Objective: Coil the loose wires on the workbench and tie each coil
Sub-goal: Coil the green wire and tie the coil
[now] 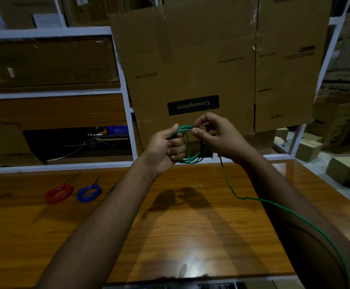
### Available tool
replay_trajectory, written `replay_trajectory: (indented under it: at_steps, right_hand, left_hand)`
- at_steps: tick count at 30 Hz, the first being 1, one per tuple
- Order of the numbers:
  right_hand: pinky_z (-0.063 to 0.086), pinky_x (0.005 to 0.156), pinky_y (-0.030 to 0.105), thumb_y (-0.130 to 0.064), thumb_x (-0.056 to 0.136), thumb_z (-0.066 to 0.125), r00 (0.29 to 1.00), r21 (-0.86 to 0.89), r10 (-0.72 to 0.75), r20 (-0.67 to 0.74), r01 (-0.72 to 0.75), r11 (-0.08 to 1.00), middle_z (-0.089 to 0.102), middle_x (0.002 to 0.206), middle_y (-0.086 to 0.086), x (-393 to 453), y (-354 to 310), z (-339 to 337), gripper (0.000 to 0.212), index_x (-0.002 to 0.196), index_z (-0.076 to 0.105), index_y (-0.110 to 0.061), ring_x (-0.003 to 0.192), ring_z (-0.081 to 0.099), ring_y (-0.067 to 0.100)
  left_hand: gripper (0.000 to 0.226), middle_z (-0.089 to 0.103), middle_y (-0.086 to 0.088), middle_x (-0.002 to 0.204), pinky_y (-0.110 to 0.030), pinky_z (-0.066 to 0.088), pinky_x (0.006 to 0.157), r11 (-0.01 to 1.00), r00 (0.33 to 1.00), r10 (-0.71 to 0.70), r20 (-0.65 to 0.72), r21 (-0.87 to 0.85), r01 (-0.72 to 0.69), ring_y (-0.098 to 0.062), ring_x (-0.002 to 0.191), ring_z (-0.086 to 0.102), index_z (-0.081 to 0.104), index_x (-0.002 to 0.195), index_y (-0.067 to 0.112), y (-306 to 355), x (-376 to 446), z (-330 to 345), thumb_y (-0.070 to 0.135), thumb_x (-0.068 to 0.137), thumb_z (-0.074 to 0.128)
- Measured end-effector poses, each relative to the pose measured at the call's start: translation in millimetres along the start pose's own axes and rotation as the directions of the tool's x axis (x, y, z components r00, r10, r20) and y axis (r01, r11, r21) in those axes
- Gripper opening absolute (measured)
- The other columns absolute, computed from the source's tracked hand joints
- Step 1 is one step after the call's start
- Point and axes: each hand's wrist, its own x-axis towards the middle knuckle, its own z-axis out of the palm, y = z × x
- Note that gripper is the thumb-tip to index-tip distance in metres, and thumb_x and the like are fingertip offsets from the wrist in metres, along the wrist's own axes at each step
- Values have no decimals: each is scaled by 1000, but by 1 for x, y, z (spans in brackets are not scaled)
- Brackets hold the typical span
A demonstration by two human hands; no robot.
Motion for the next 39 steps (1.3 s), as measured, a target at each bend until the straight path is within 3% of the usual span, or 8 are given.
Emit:
replay_trajectory:
  at_steps: [5, 11, 16, 23, 27, 30, 34, 39]
  right_hand:
    - [58, 70, 29, -33, 100, 53, 980, -2, 29, 199, -30, 1000, 64, 109, -1, 2, 5, -1, 24, 120, 62, -25, 95, 66, 17]
    - [41, 47, 12, -38, 97, 58, 980, 204, 129, 150, -159, 966, 64, 78, 1, 0, 3, 5, 35, 94, 70, -6, 53, 58, -4]
    - [37, 49, 23, -54, 93, 54, 909, 200, 340, 241, -390, 899, 66, 80, -2, -8, 27, 1, 47, 103, 67, -11, 57, 46, 10]
    - [50, 69, 28, -9, 84, 71, 822, 597, 184, 539, -527, 605, 58, 92, 7, -48, 88, -18, 45, 128, 62, -5, 77, 55, 15]
    - [57, 60, 29, -11, 100, 52, 839, 337, 501, 212, -544, 768, 65, 92, 9, -58, 73, 12, 20, 114, 66, -11, 68, 65, 17]
    - [53, 49, 29, -39, 100, 52, 908, -253, 330, -260, -393, 884, 65, 72, -3, -64, 59, 38, 24, 92, 68, -23, 57, 62, 10]
    - [39, 51, 21, -39, 103, 46, 986, -666, 154, -62, -156, 730, 58, 73, -8, -63, 24, 54, 26, 91, 64, -25, 64, 54, 6]
    - [54, 78, 30, -4, 97, 49, 887, -571, 166, 431, 125, 811, 62, 102, 0, -54, -22, 30, 26, 117, 62, -13, 91, 60, 17]
  left_hand:
    - [28, 27, 9, 46, -23, 11, 44, 999, 997, -45, 67, 12, 44, -5, 36, 22, 47, 76, 14, 0, -6, -5, 36, 94, 44]
    - [38, 26, 9, 50, -22, 13, 44, 994, 999, -30, 24, 109, 27, -6, 41, 19, 47, 73, 17, 3, -7, -5, 42, 102, 38]
    - [40, 25, 9, 48, -21, 13, 41, 1000, 999, 9, -47, -9, -10, -6, 36, 21, 39, 71, 19, 5, -4, -9, 38, 106, 32]
    - [42, 25, 8, 47, -23, 8, 43, 994, 991, 67, -118, -74, -76, -6, 35, 20, 39, 69, 20, 13, 0, -26, 38, 106, 32]
    - [42, 26, 9, 46, -23, 8, 44, 990, 989, 82, -123, -103, -95, -6, 35, 21, 38, 70, 21, 7, 7, -20, 38, 107, 29]
    - [41, 26, 9, 46, -22, 9, 42, 992, 985, 99, -139, -64, -109, -6, 35, 20, 38, 71, 21, 4, 12, -13, 39, 107, 28]
    - [41, 27, 8, 47, -22, 11, 41, 993, 982, 119, -150, 34, -115, -5, 36, 20, 38, 72, 19, -4, 17, -4, 38, 107, 28]
    - [40, 28, 8, 46, -21, 12, 41, 995, 984, 95, -148, 58, -87, -4, 35, 22, 39, 72, 19, -10, 17, -4, 38, 107, 30]
